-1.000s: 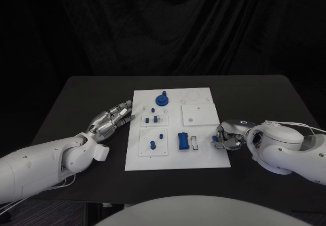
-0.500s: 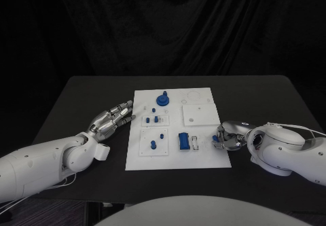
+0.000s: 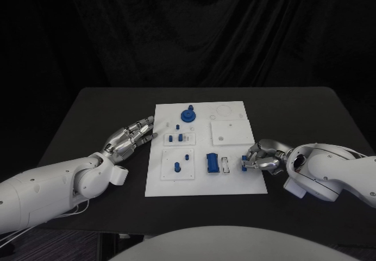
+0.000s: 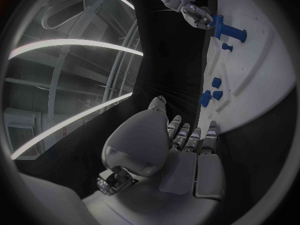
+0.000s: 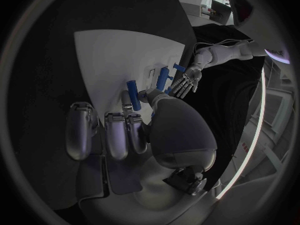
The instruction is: Assemble the parts on the task board
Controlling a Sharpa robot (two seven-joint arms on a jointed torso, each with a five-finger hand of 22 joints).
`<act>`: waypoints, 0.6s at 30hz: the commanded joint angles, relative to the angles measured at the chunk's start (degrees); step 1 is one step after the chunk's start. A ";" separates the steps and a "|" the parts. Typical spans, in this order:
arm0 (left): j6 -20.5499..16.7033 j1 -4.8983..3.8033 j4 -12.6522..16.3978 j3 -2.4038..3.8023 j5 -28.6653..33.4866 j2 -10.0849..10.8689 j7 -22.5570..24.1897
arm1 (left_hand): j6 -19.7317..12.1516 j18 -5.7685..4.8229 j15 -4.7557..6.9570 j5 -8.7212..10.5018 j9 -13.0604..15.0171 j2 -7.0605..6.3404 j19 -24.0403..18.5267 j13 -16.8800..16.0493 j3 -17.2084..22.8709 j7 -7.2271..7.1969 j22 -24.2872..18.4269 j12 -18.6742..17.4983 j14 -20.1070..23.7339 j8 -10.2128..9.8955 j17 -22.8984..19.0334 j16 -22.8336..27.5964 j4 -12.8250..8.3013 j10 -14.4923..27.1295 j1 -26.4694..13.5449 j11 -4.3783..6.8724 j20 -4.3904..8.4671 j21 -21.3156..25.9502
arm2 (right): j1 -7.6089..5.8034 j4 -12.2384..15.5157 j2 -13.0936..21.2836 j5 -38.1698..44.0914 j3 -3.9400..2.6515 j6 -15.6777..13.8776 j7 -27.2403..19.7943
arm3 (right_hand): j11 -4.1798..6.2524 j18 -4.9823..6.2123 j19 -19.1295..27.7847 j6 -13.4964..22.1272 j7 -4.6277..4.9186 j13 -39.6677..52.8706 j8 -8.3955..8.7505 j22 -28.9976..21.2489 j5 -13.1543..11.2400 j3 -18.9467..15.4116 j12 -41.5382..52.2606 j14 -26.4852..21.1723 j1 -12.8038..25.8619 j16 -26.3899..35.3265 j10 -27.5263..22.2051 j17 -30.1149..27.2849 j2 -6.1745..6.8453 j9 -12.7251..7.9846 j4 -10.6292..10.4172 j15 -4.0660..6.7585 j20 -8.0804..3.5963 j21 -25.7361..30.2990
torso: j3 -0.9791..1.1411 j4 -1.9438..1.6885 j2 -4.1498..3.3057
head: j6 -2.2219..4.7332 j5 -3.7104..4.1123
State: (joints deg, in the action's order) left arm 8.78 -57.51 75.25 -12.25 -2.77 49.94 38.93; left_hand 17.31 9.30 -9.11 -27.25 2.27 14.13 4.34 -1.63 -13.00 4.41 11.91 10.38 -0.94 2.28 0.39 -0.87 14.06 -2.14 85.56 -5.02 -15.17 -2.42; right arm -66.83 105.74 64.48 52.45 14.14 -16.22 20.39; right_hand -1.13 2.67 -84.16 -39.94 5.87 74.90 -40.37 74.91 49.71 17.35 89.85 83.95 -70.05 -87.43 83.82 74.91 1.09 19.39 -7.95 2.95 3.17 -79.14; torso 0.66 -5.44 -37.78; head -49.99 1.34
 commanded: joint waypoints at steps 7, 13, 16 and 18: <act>0.21 0.09 0.22 0.05 0.31 -0.05 1.71 | 0.22 0.89 -0.17 -0.27 0.04 0.20 -0.10 -0.06 -0.02 0.07 -0.09 0.31 0.00 0.28 0.09 -0.31 -0.33 -0.37 0.50 -0.03 -0.32 -0.08 | -1.14 -0.16 -1.50 -12.86 0.03 0.78 -3.53 | -0.06 0.03 -1.56 -0.16 -0.16 15.10 -0.71 11.53 0.18 1.99 0.15 4.56 0.61 0.16 6.18 7.36 -0.16 0.36 1.92 -0.16 0.20 -0.21 | -0.07 -0.06 0.08 | -0.01 -0.27; 0.28 0.09 0.19 0.05 0.31 -0.11 1.61 | 0.22 0.89 -0.17 -0.27 0.04 0.20 -0.10 -0.06 -0.02 0.07 -0.09 0.31 0.00 0.28 0.09 -0.31 -0.33 -0.37 0.50 -0.03 -0.32 -0.08 | -1.23 -1.50 -2.81 -13.32 0.03 2.42 -3.43 | -0.04 0.05 -1.53 -0.03 -0.19 15.10 -0.88 11.51 0.00 2.01 0.15 4.51 0.73 0.23 6.18 7.17 -0.11 0.59 2.12 -0.15 0.19 -0.15 | -0.12 -0.23 0.09 | -0.01 0.09; 0.41 0.09 0.15 0.05 0.31 -0.22 1.58 | 0.22 0.89 -0.17 -0.27 0.04 0.20 -0.10 -0.06 -0.02 0.07 -0.09 0.31 0.00 0.28 0.09 -0.31 -0.33 -0.37 0.50 -0.03 -0.32 -0.08 | -1.19 -2.16 -3.64 -13.42 0.03 3.02 -3.19 | -0.03 0.06 -1.50 -0.02 -0.20 15.10 -0.99 11.49 -0.08 2.03 0.15 4.50 0.80 0.26 6.18 7.10 -0.14 0.72 2.18 -0.14 0.18 -0.09 | -0.09 -0.23 0.04 | -0.01 0.10; 0.46 0.09 0.14 0.05 0.31 -0.25 1.56 | 0.22 0.89 -0.17 -0.27 0.04 0.20 -0.10 -0.06 -0.02 0.07 -0.09 0.31 0.00 0.28 0.09 -0.31 -0.33 -0.37 0.50 -0.03 -0.32 -0.08 | -1.18 -2.46 -4.01 -13.44 0.03 3.35 -2.82 | -0.02 0.07 -1.47 0.04 -0.21 15.10 -1.10 11.48 -0.23 2.00 0.15 4.49 0.93 0.28 6.18 7.06 -0.11 0.85 2.24 -0.13 0.17 -0.05 | -0.07 -0.19 -0.01 | -0.01 0.08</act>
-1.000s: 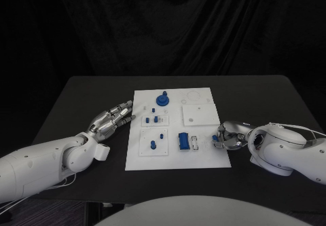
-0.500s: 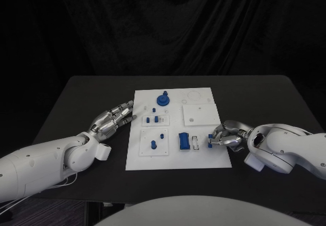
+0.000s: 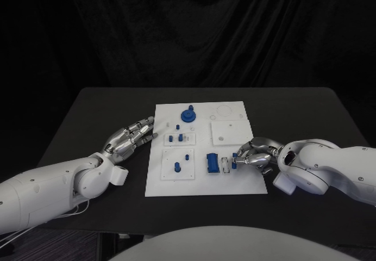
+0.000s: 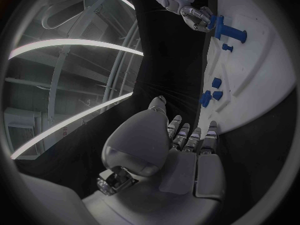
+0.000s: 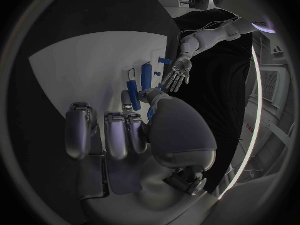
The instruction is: Assemble the parts on the task board
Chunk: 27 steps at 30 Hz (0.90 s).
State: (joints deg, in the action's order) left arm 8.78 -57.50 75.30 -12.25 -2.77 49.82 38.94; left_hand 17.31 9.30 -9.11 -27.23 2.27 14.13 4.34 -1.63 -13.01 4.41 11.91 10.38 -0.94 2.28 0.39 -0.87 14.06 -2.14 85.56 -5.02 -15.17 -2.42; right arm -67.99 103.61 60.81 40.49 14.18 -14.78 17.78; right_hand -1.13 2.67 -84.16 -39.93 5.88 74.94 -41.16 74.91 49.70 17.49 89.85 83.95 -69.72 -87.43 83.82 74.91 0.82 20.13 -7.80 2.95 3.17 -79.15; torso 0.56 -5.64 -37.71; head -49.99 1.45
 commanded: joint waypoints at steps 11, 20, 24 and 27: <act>0.52 0.08 0.08 0.05 0.30 -0.13 1.41 | 0.18 0.90 -0.09 -0.34 0.03 0.20 -0.12 -0.04 0.01 0.15 -0.14 0.28 0.01 0.27 0.08 -0.31 -0.40 -0.40 0.53 -0.03 -0.30 -0.07 | 0.01 -1.76 -1.55 -1.52 -0.01 6.27 4.50 | 0.19 0.20 -1.22 0.78 -0.49 15.06 -1.54 11.30 -3.55 1.30 0.15 4.37 2.67 0.50 6.18 6.54 -0.01 1.90 2.08 0.03 0.05 0.43 | 0.04 0.27 -0.14 | -0.01 -0.54; 0.76 0.09 -0.13 0.05 0.30 -0.39 1.21 | 0.13 0.91 -0.09 -0.35 0.02 0.21 -0.11 -0.03 0.02 0.17 -0.12 0.20 0.03 0.26 0.07 -0.28 -0.41 -0.38 0.54 -0.03 -0.30 -0.08 | 0.04 -2.20 -2.30 -1.52 -0.01 7.40 5.05 | 0.41 0.23 -1.15 1.20 -0.76 15.06 -2.30 11.24 -6.35 1.04 0.15 4.35 3.57 0.58 6.18 6.37 -0.36 3.19 2.21 0.22 -0.11 0.57 | 0.05 0.10 -0.05 | -0.01 -0.28; 0.76 0.09 -0.18 0.05 0.30 -0.29 1.08 | 0.15 0.91 -0.09 -0.36 0.03 0.21 -0.12 -0.03 0.03 0.19 -0.14 0.23 0.02 0.26 0.08 -0.29 -0.42 -0.38 0.54 -0.02 -0.30 -0.07 | 0.04 -2.26 -2.51 -1.52 -0.01 7.32 4.80 | 0.44 0.24 -1.14 1.23 -0.81 15.06 -2.48 11.24 -6.89 0.96 0.15 4.34 3.80 0.61 6.18 6.31 -0.44 3.48 2.17 0.25 -0.14 0.60 | 0.06 0.20 -0.07 | -0.01 -0.44; 0.75 0.09 -0.20 0.05 0.30 -0.22 1.04 | 0.15 0.91 -0.09 -0.36 0.03 0.21 -0.12 -0.03 0.03 0.19 -0.14 0.23 0.02 0.26 0.08 -0.29 -0.42 -0.38 0.54 -0.02 -0.30 -0.07 | 0.04 -2.34 -2.61 -1.52 -0.01 7.03 4.44 | 0.49 0.23 -1.15 1.25 -0.87 15.06 -2.66 11.24 -7.42 0.88 0.15 4.36 4.03 0.59 6.18 6.36 -0.55 3.76 2.08 0.29 -0.18 0.59 | 0.02 0.23 -0.03 | -0.01 -0.56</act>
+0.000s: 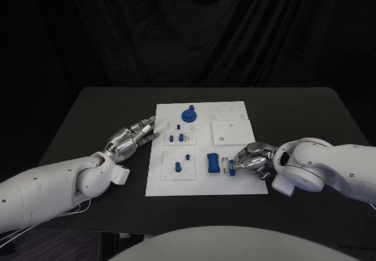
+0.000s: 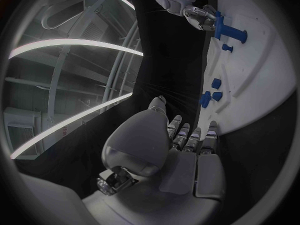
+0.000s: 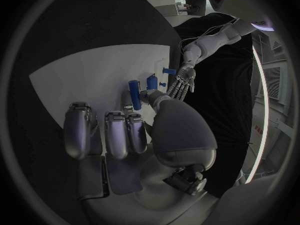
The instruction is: Assemble the parts on the task board
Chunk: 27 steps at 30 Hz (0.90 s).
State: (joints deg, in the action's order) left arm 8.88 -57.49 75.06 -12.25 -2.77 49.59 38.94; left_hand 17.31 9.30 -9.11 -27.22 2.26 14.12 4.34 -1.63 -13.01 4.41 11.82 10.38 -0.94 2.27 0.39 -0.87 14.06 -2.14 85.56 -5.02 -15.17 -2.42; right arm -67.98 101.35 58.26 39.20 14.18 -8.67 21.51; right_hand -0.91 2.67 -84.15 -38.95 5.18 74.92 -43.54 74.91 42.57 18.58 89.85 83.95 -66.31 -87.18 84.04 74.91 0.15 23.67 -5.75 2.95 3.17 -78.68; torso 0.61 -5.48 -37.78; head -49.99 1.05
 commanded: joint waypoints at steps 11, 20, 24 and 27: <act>0.83 0.09 -0.08 0.05 0.30 -0.19 1.05 | 0.16 0.91 -0.11 -0.38 0.03 0.21 -0.12 -0.03 0.05 0.24 -0.06 0.22 0.02 0.26 0.08 -0.30 -0.45 -0.37 0.56 -0.01 -0.30 -0.08 | 0.04 -0.52 -0.48 -0.23 -0.01 -0.05 -0.41 | 0.39 0.26 -1.10 0.94 -0.31 15.08 -0.74 11.20 -4.49 -0.78 0.15 4.35 1.81 0.38 5.96 6.25 -0.36 1.44 -0.72 0.39 -0.29 0.28 | 0.03 0.01 0.08 | -0.01 -0.25; 1.11 0.11 -0.20 0.05 0.30 -0.37 0.96 | 0.08 0.91 -0.12 -0.40 0.02 0.23 -0.12 -0.03 0.08 0.28 -0.07 0.20 0.01 0.24 0.08 -0.30 -0.48 -0.37 0.59 -0.02 -0.30 -0.08 | 0.04 -0.51 -0.54 -0.23 -0.01 -0.80 -1.68 | 0.52 0.23 -1.15 1.01 -0.50 15.08 -1.31 11.23 -8.00 -1.50 0.15 4.40 3.03 0.32 5.96 6.42 -0.71 2.38 -2.03 0.48 -0.35 0.19 | -0.02 0.02 0.05 | -0.01 -0.62; 1.20 0.12 -0.26 0.05 0.30 -0.46 0.93 | 0.08 0.91 -0.12 -0.40 0.02 0.23 -0.12 -0.03 0.08 0.28 -0.07 0.20 0.01 0.24 0.08 -0.30 -0.48 -0.37 0.59 -0.02 -0.30 -0.08 | 0.04 -0.57 -0.70 -0.23 -0.01 -0.91 -1.92 | 0.57 0.24 -1.15 1.18 -0.55 15.08 -1.50 11.23 -10.19 -1.84 0.15 4.40 3.36 0.32 5.96 6.42 -0.81 2.78 -2.52 0.53 -0.40 0.22 | 0.00 0.05 0.04 | -0.01 -0.58; 1.27 0.13 -0.35 0.05 0.30 -0.50 0.87 | 0.07 0.91 -0.14 -0.43 0.01 0.27 -0.12 -0.02 0.13 0.31 -0.07 0.18 0.02 0.23 0.07 -0.29 -0.53 -0.35 0.63 -0.03 -0.32 -0.08 | 0.04 -0.67 -0.81 -0.23 -0.01 -1.00 -2.04 | 0.58 0.25 -1.14 1.28 -0.57 15.08 -1.60 11.21 -11.49 -2.08 0.15 4.39 3.53 0.34 5.96 6.36 -0.84 3.01 -2.82 0.55 -0.42 0.26 | 0.03 0.02 0.03 | -0.01 -0.59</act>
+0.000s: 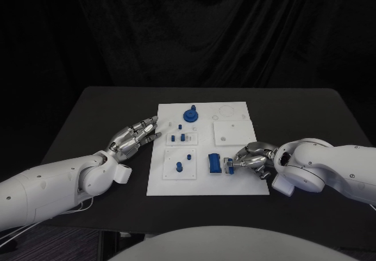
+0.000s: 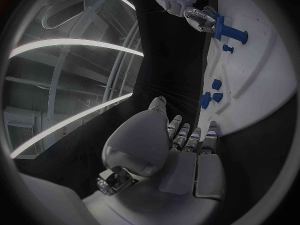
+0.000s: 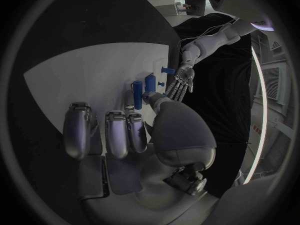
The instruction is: Assemble the parts on the task board
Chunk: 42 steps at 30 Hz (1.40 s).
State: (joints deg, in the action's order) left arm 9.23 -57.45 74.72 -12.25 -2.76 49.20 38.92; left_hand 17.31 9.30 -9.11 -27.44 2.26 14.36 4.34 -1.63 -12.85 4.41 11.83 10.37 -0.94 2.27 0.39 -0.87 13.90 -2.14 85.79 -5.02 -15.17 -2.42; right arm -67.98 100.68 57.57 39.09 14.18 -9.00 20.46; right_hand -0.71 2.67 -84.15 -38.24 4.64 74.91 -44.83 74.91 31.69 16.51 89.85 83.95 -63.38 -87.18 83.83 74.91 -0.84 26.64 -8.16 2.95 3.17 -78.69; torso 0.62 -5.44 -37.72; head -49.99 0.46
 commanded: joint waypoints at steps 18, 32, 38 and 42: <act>1.22 0.16 -0.17 0.05 0.30 -0.26 0.67 | 0.12 0.91 -0.17 -0.25 0.02 0.09 -0.11 -0.01 0.04 0.36 -0.09 0.12 0.02 0.23 0.08 -0.30 -0.44 -0.32 0.47 -0.03 -0.35 -0.08 | 0.04 -0.82 -0.78 0.92 -0.01 0.66 0.66 | 0.03 0.34 -0.97 1.73 0.37 15.09 -0.28 11.07 -9.85 -2.74 0.15 4.29 2.51 0.54 6.17 5.88 0.41 1.15 -3.00 0.27 -0.21 0.75 | -0.01 -0.02 0.01 | -0.01 -0.25; 1.40 0.47 -0.26 0.05 0.30 -0.36 0.58 | 0.12 0.91 -0.17 -0.25 0.02 0.09 -0.11 -0.01 0.04 0.36 -0.09 0.12 0.02 0.23 0.08 -0.30 -0.44 -0.32 0.47 -0.03 -0.35 -0.08 | 0.04 -0.61 -0.50 1.17 -0.02 -0.06 0.26 | -0.02 0.36 -0.98 1.75 0.37 15.09 -0.37 11.06 -19.16 -6.12 0.15 4.30 4.89 0.55 6.17 5.86 0.14 1.93 -5.93 0.19 -0.08 0.84 | 0.00 -0.03 0.00 | -0.01 -0.36; 1.34 0.82 -0.11 0.05 0.30 -0.19 0.58 | 0.02 0.90 -0.22 -0.28 0.00 0.13 -0.11 0.00 0.11 0.41 -0.11 0.11 0.04 0.21 0.07 -0.29 -0.51 -0.30 0.52 -0.02 -0.37 -0.08 | 0.04 0.18 0.29 3.59 -0.01 -1.13 -1.40 | 0.10 0.35 -1.02 1.70 0.22 15.09 -1.20 11.09 -19.47 -6.52 0.15 4.34 4.19 0.48 6.17 6.04 0.30 2.54 -5.47 0.29 -0.15 0.77 | -0.01 0.00 0.00 | -0.01 -0.55; 1.31 0.98 0.03 0.05 0.30 -0.09 0.55 | 0.09 0.90 -0.23 -0.28 0.01 0.13 -0.10 -0.02 0.12 0.42 -0.07 0.18 0.01 0.22 0.08 -0.32 -0.53 -0.31 0.53 -0.03 -0.38 -0.09 | 0.05 1.17 1.28 7.05 -0.01 -0.31 -1.99 | 0.56 0.38 -0.97 2.31 -0.30 15.09 -5.14 11.05 -19.79 -7.79 0.15 4.30 2.79 0.56 6.17 5.85 0.65 5.49 -4.46 0.67 -0.45 0.92 | 0.01 -0.03 -0.02 | -0.01 -0.48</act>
State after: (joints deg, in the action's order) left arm 9.89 -56.57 74.55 -12.21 -2.75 49.10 38.88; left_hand 17.31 9.31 -9.11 -27.43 2.26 14.36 4.35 -1.63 -12.60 4.41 11.81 10.37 -0.94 2.27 0.39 -0.87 13.66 -2.14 85.79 -5.02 -15.16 -2.42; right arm -67.98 101.38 58.61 42.18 14.18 -9.27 19.76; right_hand -0.49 2.67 -84.02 -36.16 4.41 74.94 -49.50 74.91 12.09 8.97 89.85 84.03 -60.04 -86.95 84.06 74.91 -0.17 31.80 -12.61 3.30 3.04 -78.01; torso 0.60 -5.46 -37.72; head -49.99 -0.12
